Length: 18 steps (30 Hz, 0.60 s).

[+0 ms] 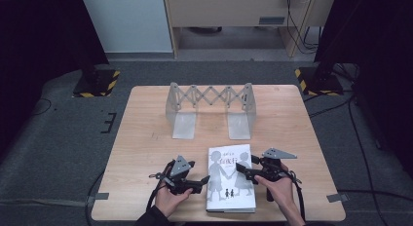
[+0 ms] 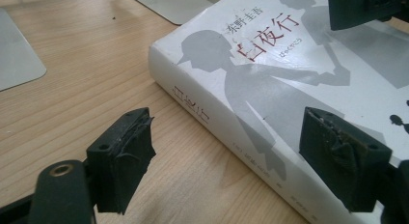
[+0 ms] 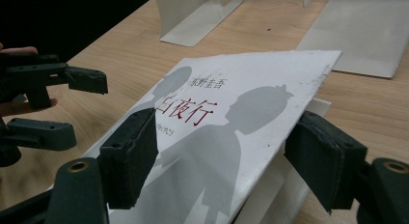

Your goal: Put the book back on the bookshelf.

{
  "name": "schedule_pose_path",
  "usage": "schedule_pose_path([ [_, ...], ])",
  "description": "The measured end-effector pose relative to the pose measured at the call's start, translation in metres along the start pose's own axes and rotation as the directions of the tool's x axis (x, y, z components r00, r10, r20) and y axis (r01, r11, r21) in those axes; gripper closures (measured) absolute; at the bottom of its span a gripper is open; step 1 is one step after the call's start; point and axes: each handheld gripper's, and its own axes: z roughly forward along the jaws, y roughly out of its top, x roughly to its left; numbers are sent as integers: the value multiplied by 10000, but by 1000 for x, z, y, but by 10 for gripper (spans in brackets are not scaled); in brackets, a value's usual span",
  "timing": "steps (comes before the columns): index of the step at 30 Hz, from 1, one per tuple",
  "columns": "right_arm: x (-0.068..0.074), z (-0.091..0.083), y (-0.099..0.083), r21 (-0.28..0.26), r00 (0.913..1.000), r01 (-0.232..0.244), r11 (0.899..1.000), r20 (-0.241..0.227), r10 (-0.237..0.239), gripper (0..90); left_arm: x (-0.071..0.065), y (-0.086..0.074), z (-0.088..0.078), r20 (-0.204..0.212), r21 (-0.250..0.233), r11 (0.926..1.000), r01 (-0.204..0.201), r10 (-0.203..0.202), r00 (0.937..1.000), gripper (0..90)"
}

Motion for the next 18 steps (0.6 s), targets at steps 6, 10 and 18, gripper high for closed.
schedule_pose_path([
  [6, 4, 3, 6, -222, 10000, -9, 9998, -79, 7, 273, 2, -2, 0, -126, 28, 10000, 61, -60, 9999, 186],
  [10, 5, 4, 10, -292, 10000, -19, 9996, -22, 18, 271, 3, -3, 0, -156, 61, 9999, 93, -92, 9998, 185],
  [18, -2, 4, 1, 70, 9991, 91, 9999, 403, -93, 263, 5, -3, -2, -169, 113, 9999, 101, -99, 9998, 190],
])
